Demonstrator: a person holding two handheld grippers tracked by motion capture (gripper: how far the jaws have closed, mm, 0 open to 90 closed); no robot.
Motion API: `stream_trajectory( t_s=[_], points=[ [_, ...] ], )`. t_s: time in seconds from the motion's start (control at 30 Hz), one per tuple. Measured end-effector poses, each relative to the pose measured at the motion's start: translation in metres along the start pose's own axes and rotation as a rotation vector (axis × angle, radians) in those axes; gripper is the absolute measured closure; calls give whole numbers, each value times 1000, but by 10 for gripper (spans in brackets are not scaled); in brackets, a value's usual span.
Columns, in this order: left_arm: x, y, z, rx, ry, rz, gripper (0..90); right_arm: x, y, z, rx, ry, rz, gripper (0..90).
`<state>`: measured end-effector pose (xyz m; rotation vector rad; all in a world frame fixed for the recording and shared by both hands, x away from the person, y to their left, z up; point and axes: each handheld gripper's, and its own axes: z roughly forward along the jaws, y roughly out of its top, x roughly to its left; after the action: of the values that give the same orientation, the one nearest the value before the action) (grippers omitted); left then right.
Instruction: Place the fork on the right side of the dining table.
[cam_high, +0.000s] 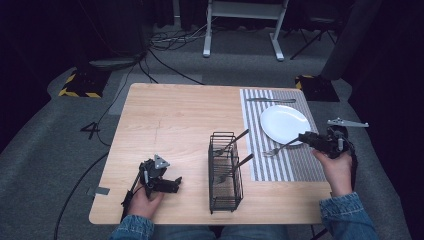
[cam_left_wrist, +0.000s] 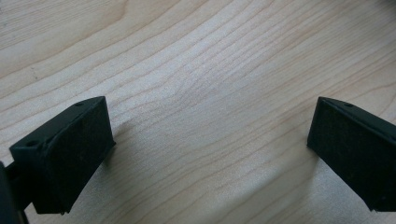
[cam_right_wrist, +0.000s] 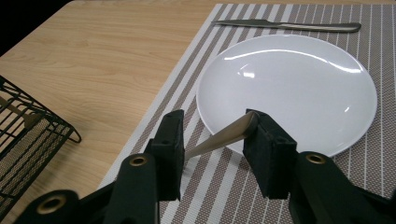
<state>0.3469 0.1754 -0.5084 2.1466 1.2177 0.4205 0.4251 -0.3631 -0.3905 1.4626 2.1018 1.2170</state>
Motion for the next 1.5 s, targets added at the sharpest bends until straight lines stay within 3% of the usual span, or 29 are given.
stream_trajectory(
  t_s=[0.23, 0.53, 0.8, 1.03, 1.5],
  points=[
    [0, 0, 0, 0, 0, 0, 3, -9, -1, 5, 37, -5, 26, 484],
    [0, 0, 0, -1, 1, -1, 3, -18, -3, 8, 70, -27, 48, 476],
    [0, 0, 0, -1, 1, -2, 3, -33, -16, 10, 90, -43, 83, 469],
    [0, 0, 0, -1, 1, 0, 3, -44, -24, 12, 110, -30, 119, 458],
    [0, 0, 0, -1, 1, -1, 3, -57, -34, 21, 157, -56, 145, 428]
  ],
)
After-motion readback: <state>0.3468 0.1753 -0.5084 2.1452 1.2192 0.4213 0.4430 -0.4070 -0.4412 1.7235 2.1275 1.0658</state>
